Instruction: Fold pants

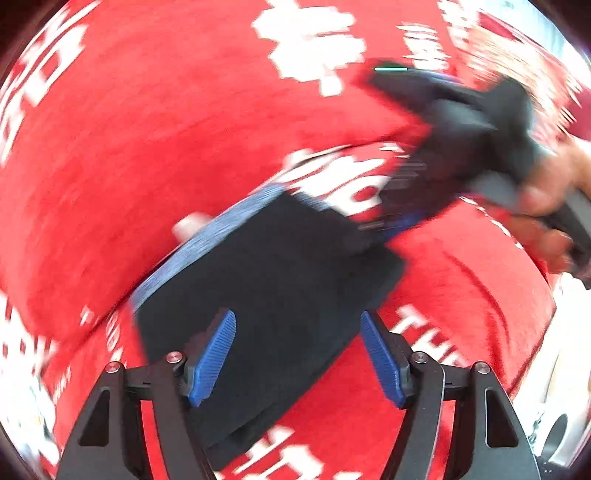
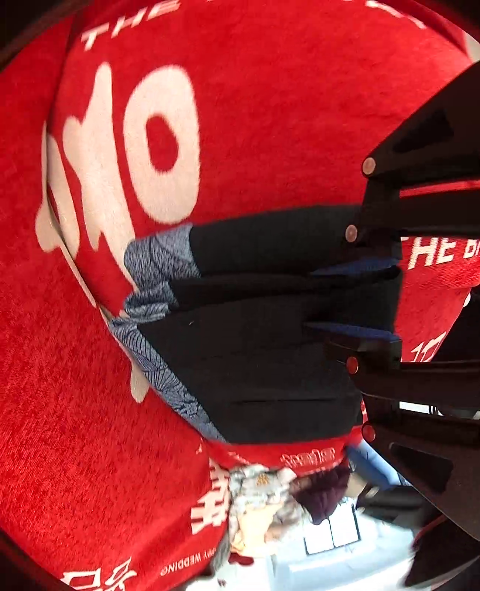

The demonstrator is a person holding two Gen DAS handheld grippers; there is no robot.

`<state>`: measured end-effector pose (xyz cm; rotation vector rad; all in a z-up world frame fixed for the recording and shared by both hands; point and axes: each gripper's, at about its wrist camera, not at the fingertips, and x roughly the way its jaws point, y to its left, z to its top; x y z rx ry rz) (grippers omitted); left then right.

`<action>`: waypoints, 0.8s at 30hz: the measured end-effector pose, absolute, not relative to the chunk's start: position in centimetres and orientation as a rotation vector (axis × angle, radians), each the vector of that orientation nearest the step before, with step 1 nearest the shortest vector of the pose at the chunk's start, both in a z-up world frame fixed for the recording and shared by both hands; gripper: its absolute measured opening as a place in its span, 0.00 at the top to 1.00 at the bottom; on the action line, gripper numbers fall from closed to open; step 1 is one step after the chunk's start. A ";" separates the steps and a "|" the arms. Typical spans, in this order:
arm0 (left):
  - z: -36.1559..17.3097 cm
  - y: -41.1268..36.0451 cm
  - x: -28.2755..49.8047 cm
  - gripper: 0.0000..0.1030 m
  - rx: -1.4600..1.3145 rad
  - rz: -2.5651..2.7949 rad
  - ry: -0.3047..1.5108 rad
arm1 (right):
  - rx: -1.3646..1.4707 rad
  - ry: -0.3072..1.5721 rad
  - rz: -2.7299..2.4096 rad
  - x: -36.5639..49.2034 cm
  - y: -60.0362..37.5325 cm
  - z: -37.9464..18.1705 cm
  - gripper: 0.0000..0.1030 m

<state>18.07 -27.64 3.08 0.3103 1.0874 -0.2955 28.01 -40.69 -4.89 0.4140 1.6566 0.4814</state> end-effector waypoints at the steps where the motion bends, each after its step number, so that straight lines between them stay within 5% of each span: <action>1: 2.9 -25.6 18.8 0.31 0.276 -0.247 1.112 | 0.388 1.651 0.462 27.9 -40.6 -4.5 0.73; 3: 2.6 -21.5 20.1 0.31 0.199 -0.143 1.153 | 0.363 1.618 0.459 28.0 -40.2 -3.5 0.71; 5: 1.5 -16.6 22.5 0.31 0.087 -0.032 1.204 | 0.373 1.583 0.465 29.0 -39.5 -3.0 0.40; 6: 1.0 -15.2 22.7 0.31 0.036 -0.003 1.215 | 0.383 1.567 0.459 29.9 -39.1 -2.9 0.33; 12: -3.6 -6.9 27.0 0.31 -0.291 0.112 1.288 | 0.436 1.523 0.433 35.9 -36.7 -4.9 0.30; 13: -3.7 -6.7 26.7 0.31 -0.301 0.112 1.296 | 0.441 1.539 0.426 36.4 -36.4 -5.4 0.35; 14: -4.0 -6.8 26.5 0.31 -0.309 0.110 1.311 | 0.444 1.567 0.419 36.9 -36.1 -6.2 0.57; 16: -4.5 -7.6 26.2 0.31 -0.321 0.082 1.326 | 0.380 1.598 0.396 37.2 -35.7 -6.8 0.81; 21: -5.8 -9.6 25.1 0.30 -0.255 0.083 1.339 | 0.132 1.632 0.312 36.3 -36.3 -7.2 1.00; 24: -5.7 -9.1 25.5 0.30 -0.282 0.102 1.352 | 0.238 1.620 0.306 35.8 -38.1 -7.6 1.00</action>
